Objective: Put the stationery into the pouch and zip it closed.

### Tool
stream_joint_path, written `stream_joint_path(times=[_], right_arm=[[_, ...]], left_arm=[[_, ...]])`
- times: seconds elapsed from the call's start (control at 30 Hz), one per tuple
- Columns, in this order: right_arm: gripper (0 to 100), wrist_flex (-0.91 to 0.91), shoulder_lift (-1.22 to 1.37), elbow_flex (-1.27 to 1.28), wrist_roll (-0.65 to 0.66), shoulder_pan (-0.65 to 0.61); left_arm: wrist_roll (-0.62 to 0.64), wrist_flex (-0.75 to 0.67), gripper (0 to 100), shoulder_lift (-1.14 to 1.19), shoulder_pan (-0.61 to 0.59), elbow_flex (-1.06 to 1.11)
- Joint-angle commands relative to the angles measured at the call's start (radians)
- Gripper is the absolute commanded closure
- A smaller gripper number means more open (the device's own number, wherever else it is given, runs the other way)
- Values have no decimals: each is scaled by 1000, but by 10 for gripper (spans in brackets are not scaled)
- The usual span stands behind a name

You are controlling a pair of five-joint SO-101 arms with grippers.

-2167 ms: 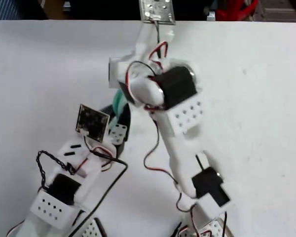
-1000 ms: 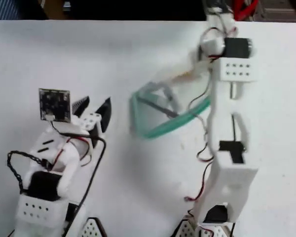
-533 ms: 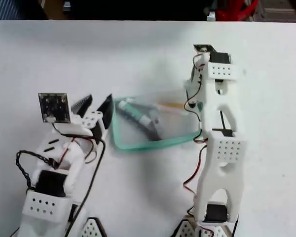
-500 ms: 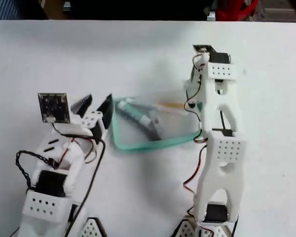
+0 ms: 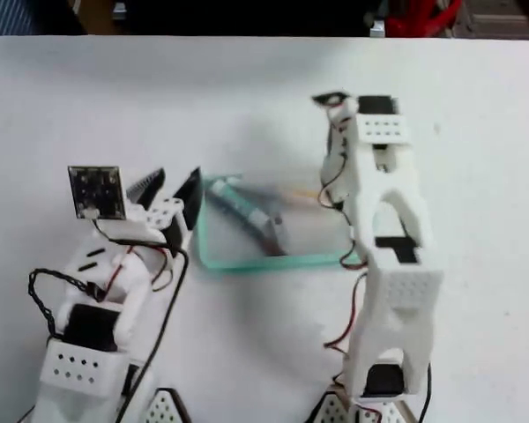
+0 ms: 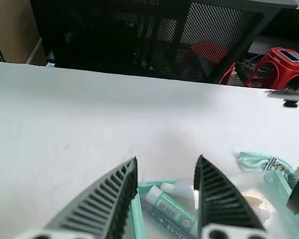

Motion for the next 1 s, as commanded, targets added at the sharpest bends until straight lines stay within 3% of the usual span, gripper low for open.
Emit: stream_joint_path(times=[0.0, 0.1, 0.17, 0.23, 0.27, 0.3, 0.33, 0.43, 0.67, 0.97], right_arm=[[500, 8, -206, -6, 23, 102], [645, 7, -297, 0, 23, 180], [793, 7, -320, -2, 23, 217], [970, 7, -325, -3, 20, 231], [995, 7, -325, -5, 17, 228], [952, 7, -329, -5, 17, 226], [927, 7, -334, -6, 15, 216], [990, 8, -369, -23, 12, 171], [981, 8, -753, -28, -127, 142], [981, 8, -1469, 61, -126, -73]], left_arm=[[11, -25, 805, -12, -2, -3], [-2, -26, 808, -12, -8, -3], [-78, -21, 819, -16, -8, -14], [-180, -18, 887, -10, -12, -51], [-219, -3, 941, -10, -27, -74], [-255, 21, 989, -10, -48, -109], [-279, 52, 976, -8, -73, -149], [-293, 189, 980, -8, -163, -298], [-446, 600, 976, 79, -206, -767], [-379, 976, 976, 291, -214, -1272]])
